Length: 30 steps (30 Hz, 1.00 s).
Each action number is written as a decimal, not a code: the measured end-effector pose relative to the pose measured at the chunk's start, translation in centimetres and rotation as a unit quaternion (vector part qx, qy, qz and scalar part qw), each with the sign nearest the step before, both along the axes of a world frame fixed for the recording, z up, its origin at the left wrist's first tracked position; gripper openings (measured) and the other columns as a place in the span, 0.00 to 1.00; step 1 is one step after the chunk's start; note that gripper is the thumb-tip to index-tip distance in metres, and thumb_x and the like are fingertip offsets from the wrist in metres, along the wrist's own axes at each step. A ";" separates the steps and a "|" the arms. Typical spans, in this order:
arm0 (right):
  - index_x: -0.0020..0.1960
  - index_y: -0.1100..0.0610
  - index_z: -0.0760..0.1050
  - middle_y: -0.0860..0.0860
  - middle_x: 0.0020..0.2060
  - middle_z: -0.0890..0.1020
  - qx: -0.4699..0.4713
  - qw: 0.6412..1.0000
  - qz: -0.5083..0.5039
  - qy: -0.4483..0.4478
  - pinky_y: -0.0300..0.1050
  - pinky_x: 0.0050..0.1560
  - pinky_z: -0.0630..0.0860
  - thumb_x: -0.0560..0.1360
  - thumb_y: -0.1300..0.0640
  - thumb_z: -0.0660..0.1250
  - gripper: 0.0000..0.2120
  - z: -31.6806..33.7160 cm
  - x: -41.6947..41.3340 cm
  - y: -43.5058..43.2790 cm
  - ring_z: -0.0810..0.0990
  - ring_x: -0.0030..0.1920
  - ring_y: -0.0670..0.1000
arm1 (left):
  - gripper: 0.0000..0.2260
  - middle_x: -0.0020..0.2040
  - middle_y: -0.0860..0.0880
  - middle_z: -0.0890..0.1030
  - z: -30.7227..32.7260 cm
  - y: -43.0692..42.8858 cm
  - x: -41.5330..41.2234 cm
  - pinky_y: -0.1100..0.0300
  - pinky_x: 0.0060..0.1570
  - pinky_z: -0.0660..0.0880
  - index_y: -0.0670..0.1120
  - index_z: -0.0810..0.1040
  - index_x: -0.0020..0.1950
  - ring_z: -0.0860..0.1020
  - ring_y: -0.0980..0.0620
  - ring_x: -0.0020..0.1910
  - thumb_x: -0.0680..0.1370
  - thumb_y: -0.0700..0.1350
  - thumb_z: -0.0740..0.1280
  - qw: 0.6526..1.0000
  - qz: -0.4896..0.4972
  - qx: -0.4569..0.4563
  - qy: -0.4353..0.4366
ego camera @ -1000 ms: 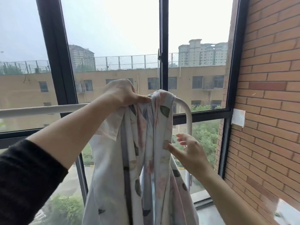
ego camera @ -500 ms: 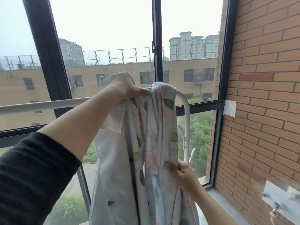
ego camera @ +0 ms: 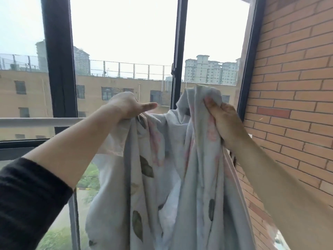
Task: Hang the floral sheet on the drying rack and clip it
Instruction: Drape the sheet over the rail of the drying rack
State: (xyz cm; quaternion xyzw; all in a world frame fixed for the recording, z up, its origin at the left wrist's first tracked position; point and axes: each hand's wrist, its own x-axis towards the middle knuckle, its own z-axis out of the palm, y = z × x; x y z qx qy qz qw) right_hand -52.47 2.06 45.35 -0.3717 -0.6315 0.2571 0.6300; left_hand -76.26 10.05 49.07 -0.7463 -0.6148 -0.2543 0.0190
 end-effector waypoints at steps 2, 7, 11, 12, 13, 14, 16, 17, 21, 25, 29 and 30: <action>0.43 0.55 0.81 0.52 0.38 0.83 0.023 0.999 0.007 -0.021 0.44 0.45 0.78 0.78 0.47 0.62 0.15 3.1 -1.3 0.9 0.82 0.41 0.49 | 0.36 0.34 0.46 0.75 0.2 -0.1 -1.5 0.58 0.35 0.71 0.42 0.75 0.32 0.73 0.50 0.32 0.60 0.77 0.57 0.999 0.012 -0.011 -0.034; 0.49 0.58 0.80 0.54 0.42 0.82 0.047 0.997 0.058 -0.001 0.45 0.46 0.79 0.79 0.46 0.60 0.16 8.4 -4.7 3.7 0.81 0.42 0.50 | 0.43 0.53 0.42 0.79 0.1 -0.7 -5.1 0.50 0.54 0.76 0.40 0.81 0.53 0.77 0.43 0.50 0.58 0.76 0.60 0.992 0.042 -0.053 -0.110; 0.54 0.60 0.78 0.58 0.48 0.81 -0.011 0.998 0.048 0.028 0.51 0.54 0.79 0.79 0.45 0.60 0.19 7.4 -6.2 8.9 0.81 0.50 0.57 | 0.43 0.49 0.46 0.81 0.3 -1.1 -6.4 0.51 0.54 0.77 0.45 0.84 0.48 0.79 0.46 0.47 0.52 0.79 0.61 0.991 0.062 -0.065 -0.102; 0.56 0.59 0.78 0.58 0.49 0.81 -0.046 0.998 0.046 0.022 0.52 0.55 0.78 0.79 0.46 0.60 0.18 6.4 -6.1 10.4 0.80 0.52 0.57 | 0.45 0.49 0.47 0.81 0.3 -0.9 -6.5 0.51 0.54 0.77 0.46 0.84 0.48 0.79 0.47 0.47 0.49 0.80 0.61 0.991 0.063 -0.072 -0.089; 0.58 0.58 0.78 0.56 0.49 0.81 -0.091 0.995 0.051 0.001 0.50 0.54 0.79 0.80 0.47 0.60 0.17 5.5 -5.9 11.5 0.80 0.52 0.56 | 0.46 0.48 0.47 0.81 0.4 -0.8 -6.6 0.51 0.54 0.77 0.47 0.84 0.47 0.79 0.48 0.46 0.47 0.81 0.60 0.992 0.064 -0.075 -0.075; 0.60 0.56 0.77 0.55 0.48 0.81 -0.138 0.988 0.055 -0.049 0.48 0.52 0.79 0.80 0.49 0.59 0.16 4.8 -5.7 12.2 0.80 0.50 0.54 | 0.46 0.46 0.48 0.82 0.4 -0.6 -6.6 0.52 0.53 0.77 0.47 0.84 0.46 0.79 0.48 0.45 0.45 0.81 0.60 0.993 0.062 -0.071 -0.065; 0.62 0.52 0.77 0.52 0.51 0.82 -0.192 0.962 0.033 -0.193 0.49 0.55 0.79 0.80 0.48 0.60 0.15 4.0 -5.1 13.3 0.81 0.51 0.51 | 0.45 0.42 0.48 0.82 0.4 -0.3 -6.5 0.54 0.50 0.77 0.46 0.84 0.44 0.79 0.49 0.44 0.45 0.80 0.61 0.996 0.052 -0.056 -0.054; 0.61 0.51 0.79 0.52 0.53 0.83 -0.195 0.951 0.016 -0.238 0.50 0.57 0.78 0.79 0.47 0.61 0.15 4.0 -4.8 13.5 0.81 0.52 0.52 | 0.44 0.41 0.48 0.82 0.4 0.0 -6.4 0.55 0.48 0.77 0.45 0.84 0.43 0.79 0.49 0.43 0.46 0.79 0.62 0.996 0.048 -0.049 -0.051; 0.56 0.50 0.81 0.52 0.52 0.83 -0.180 0.946 -0.021 -0.270 0.51 0.59 0.77 0.78 0.47 0.63 0.13 4.0 -4.2 14.0 0.80 0.53 0.53 | 0.30 0.25 0.52 0.75 0.4 -0.2 -5.6 0.59 0.36 0.73 0.45 0.74 0.25 0.74 0.52 0.29 0.57 0.74 0.66 0.998 -0.004 0.006 -0.059; 0.58 0.53 0.81 0.55 0.51 0.83 -0.196 0.950 0.019 -0.243 0.51 0.57 0.78 0.79 0.49 0.63 0.13 3.9 -4.9 14.2 0.81 0.52 0.54 | 0.33 0.41 0.54 0.84 0.2 0.0 -2.5 0.54 0.44 0.80 0.47 0.83 0.40 0.81 0.56 0.40 0.58 0.75 0.64 0.985 -0.095 0.138 -0.041; 0.59 0.53 0.79 0.57 0.51 0.83 -0.207 0.954 0.049 -0.211 0.52 0.57 0.78 0.79 0.50 0.62 0.13 4.2 -5.3 14.2 0.81 0.53 0.56 | 0.28 0.25 0.55 0.73 -0.3 0.8 0.7 0.60 0.29 0.71 0.47 0.73 0.25 0.72 0.54 0.26 0.62 0.73 0.66 0.994 -0.059 0.088 0.026; 0.60 0.54 0.79 0.57 0.51 0.83 -0.205 0.956 0.047 -0.206 0.52 0.57 0.78 0.79 0.50 0.62 0.13 4.1 -5.2 14.3 0.81 0.53 0.55 | 0.29 0.22 0.54 0.68 -0.5 1.1 1.1 0.60 0.28 0.66 0.48 0.67 0.22 0.68 0.54 0.24 0.62 0.74 0.65 0.995 -0.042 0.082 0.039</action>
